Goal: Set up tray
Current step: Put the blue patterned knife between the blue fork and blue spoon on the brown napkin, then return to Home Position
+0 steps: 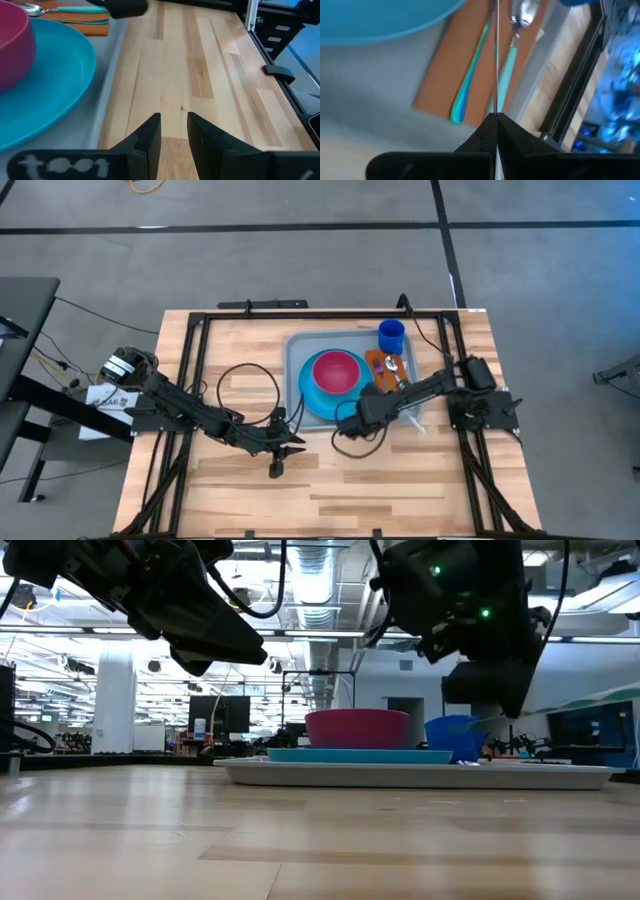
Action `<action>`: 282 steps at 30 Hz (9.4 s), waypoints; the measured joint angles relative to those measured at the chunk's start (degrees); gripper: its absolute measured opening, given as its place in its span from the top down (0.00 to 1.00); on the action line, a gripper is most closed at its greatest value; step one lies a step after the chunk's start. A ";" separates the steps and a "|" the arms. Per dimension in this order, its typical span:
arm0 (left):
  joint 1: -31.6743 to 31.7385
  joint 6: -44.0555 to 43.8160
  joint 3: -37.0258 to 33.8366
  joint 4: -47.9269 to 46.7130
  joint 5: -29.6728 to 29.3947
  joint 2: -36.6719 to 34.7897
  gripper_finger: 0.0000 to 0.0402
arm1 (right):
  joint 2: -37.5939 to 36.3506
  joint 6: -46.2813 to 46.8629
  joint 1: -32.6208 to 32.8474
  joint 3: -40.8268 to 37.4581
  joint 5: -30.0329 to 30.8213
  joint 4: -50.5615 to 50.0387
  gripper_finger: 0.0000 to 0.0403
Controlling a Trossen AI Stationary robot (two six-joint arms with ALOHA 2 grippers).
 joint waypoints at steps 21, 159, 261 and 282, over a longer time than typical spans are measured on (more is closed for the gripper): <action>-0.33 0.01 0.00 0.61 1.10 0.00 0.80 | -27.01 7.48 -12.67 -33.15 8.00 37.61 1.00; -0.92 7.78 0.00 -10.20 -9.70 -14.43 0.80 | -28.64 -26.68 -15.01 -23.75 5.13 43.04 1.00; 19.02 29.22 -34.44 -14.56 22.38 -87.72 0.80 | -104.01 -66.33 -4.91 -80.23 -0.04 92.61 1.00; 19.04 27.67 -36.41 -14.05 25.51 -87.41 0.80 | -103.94 -66.34 -4.91 -80.23 -0.09 92.57 1.00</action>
